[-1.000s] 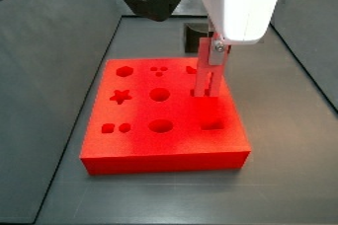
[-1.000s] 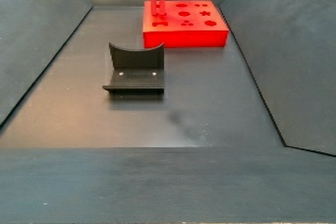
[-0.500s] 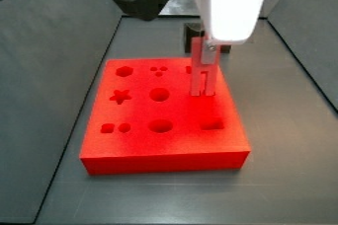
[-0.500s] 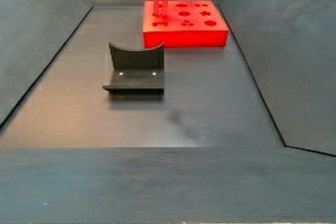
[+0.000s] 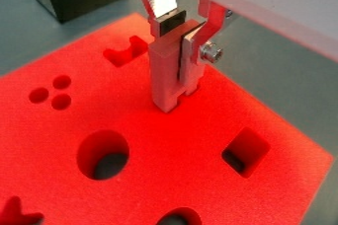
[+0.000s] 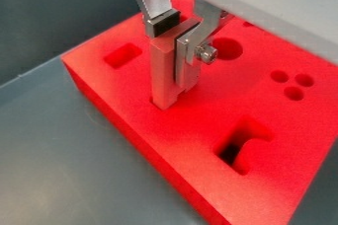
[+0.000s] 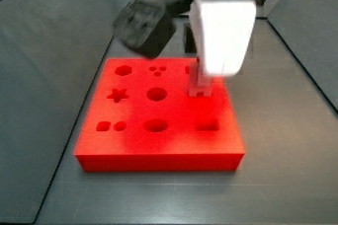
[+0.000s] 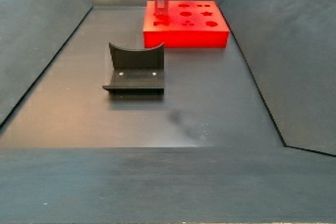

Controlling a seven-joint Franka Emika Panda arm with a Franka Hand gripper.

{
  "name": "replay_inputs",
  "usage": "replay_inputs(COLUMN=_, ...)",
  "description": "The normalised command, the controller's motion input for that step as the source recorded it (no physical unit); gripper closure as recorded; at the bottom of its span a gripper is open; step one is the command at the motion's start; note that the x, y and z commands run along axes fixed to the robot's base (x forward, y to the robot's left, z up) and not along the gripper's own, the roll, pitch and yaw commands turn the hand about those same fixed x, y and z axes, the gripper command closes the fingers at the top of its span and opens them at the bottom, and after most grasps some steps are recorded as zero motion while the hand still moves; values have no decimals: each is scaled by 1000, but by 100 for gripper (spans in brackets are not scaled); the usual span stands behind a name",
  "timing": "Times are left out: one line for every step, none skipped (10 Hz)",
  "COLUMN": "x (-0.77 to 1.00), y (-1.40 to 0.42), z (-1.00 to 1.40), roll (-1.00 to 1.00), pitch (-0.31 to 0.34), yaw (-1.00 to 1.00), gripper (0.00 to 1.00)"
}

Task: Pick up the double-square object. Move up. Move to above the board. Insert the double-square object.
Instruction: Insert the double-square object.

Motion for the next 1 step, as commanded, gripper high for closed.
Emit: replay_inputs(x=0, y=0, z=0, roll=0, pitch=0, yaw=0, gripper=100)
